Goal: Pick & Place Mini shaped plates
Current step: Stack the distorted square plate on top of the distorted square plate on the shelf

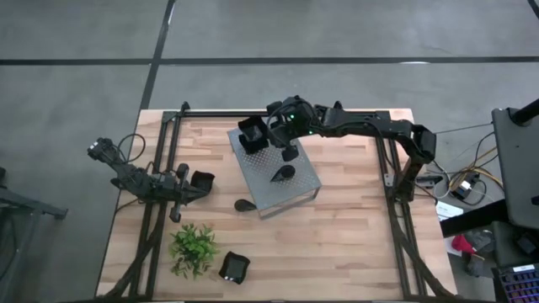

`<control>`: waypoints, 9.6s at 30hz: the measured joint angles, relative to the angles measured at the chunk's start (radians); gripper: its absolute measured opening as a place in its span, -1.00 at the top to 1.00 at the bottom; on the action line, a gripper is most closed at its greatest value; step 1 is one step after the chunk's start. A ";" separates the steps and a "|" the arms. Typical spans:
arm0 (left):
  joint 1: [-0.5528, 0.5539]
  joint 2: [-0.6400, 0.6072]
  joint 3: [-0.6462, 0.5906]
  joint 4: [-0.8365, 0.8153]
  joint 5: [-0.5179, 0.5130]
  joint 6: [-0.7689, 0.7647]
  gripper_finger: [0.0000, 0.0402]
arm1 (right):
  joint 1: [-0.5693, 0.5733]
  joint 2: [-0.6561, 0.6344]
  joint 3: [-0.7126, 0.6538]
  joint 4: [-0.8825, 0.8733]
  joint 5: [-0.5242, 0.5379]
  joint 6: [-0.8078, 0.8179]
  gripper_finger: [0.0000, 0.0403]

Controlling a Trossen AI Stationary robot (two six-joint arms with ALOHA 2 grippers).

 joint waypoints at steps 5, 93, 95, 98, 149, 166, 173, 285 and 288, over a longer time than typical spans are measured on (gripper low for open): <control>0.000 0.000 0.000 0.000 0.000 0.000 1.00 | -0.001 0.001 -0.014 -0.004 0.000 0.005 0.96; 0.000 0.000 0.000 0.000 0.000 0.000 1.00 | 0.297 -0.980 -0.845 0.174 -0.104 0.773 0.96; 0.000 0.000 0.000 0.000 0.000 0.000 1.00 | 0.297 -1.025 -0.910 0.242 -0.104 0.785 0.96; 0.000 0.000 0.000 0.000 0.000 0.000 1.00 | 0.297 -1.092 -1.000 0.332 -0.104 0.787 0.96; 0.000 0.000 0.000 0.000 0.000 0.000 1.00 | 0.303 -1.754 -1.503 0.364 0.000 0.783 0.96; 0.000 0.000 0.000 0.000 0.000 0.000 1.00 | 0.303 -1.742 -1.505 0.372 0.002 0.861 0.96; 0.000 0.000 0.000 0.000 0.000 0.000 1.00 | 0.303 -1.742 -1.505 0.372 0.002 0.861 0.96; 0.060 0.950 0.589 -0.988 0.049 -0.645 0.34 | 0.303 -1.742 -1.505 0.372 0.002 0.861 0.96; 0.088 0.973 0.581 -0.981 0.069 -0.642 0.34 | 0.303 -1.742 -1.505 0.372 0.002 0.861 0.96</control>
